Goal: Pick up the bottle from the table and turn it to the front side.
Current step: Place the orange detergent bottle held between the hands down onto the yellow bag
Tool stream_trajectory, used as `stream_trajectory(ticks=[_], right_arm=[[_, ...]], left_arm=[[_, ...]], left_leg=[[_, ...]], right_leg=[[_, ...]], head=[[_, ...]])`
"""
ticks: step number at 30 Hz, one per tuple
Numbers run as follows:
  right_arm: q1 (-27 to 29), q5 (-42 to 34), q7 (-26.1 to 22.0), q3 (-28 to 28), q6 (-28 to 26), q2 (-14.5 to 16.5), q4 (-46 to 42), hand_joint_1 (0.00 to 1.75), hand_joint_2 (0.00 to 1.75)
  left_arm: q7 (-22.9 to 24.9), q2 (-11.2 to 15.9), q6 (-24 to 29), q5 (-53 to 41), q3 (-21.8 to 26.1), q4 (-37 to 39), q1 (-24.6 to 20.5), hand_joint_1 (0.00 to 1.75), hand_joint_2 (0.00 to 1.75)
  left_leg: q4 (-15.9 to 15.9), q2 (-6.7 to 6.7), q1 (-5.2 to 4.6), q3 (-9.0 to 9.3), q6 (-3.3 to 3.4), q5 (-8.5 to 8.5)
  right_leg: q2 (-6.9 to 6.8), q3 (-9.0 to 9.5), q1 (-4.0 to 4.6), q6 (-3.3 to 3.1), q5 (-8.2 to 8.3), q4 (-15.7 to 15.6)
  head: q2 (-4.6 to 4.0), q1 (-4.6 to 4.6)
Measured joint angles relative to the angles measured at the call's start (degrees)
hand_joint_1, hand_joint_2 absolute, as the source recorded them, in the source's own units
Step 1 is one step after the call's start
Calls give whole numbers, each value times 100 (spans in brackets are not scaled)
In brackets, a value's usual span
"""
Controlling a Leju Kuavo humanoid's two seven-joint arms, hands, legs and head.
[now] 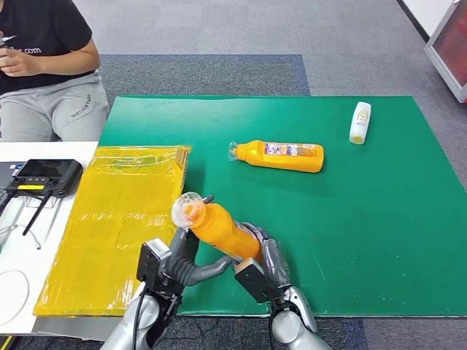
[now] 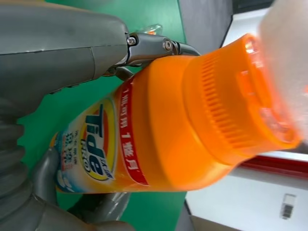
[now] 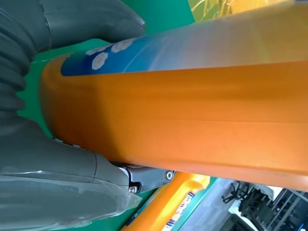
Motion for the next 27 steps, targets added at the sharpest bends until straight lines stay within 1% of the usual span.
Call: stream_trajectory(ticks=[2, 3, 6, 7, 13, 21, 27], right_arm=[[-4, -25, -35, 0, -9, 10, 7, 175, 175], [-9, -33, -51, 1, -13, 19, 10, 175, 175], [-36, -58, -85, 8, -22, 44, 19, 175, 175], [-50, -69, -96, 10, -28, 51, 25, 175, 175], [-129, -144, -179, 26, -67, 75, 69, 175, 175], [-141, -173, -226, 68, -74, 79, 79, 175, 175], [-207, 24, -233, 121, -191, 79, 103, 175, 175]], left_arm=[[80, 11, -13, -28, -32, 59, -52, 0, 175], [107, 15, -29, -27, -46, 95, -80, 38, 175], [139, 19, -104, 34, -64, 197, -162, 168, 175], [127, 22, -122, 55, -65, 220, -187, 175, 175], [-44, 62, -100, -19, -70, 249, -287, 175, 175], [-118, 111, -39, -134, -71, 249, -367, 175, 175], [-346, 170, 136, -493, -115, 127, -365, 175, 175]], left_leg=[[0, 0, 0, 0, 0, 0], [0, 0, 0, 0, 0, 0], [0, 0, 0, 0, 0, 1], [0, 0, 0, 0, 1, 1], [0, 0, 0, 0, 1, 1], [0, 0, 0, -2, 1, 1], [1, 0, 0, -2, 1, 2]], right_leg=[[0, 0, 0, 0, 0, 0], [0, 0, 0, 0, 0, 0], [0, 0, 0, 0, 1, 0], [0, 0, 0, 0, 1, 0], [0, 0, 0, 0, 0, 1], [0, 0, 0, 0, 0, 1], [0, -2, 0, 0, 0, 1]], head=[[0, 0], [0, 0], [0, 0], [0, 0], [0, 0], [0, 0], [0, 0]])
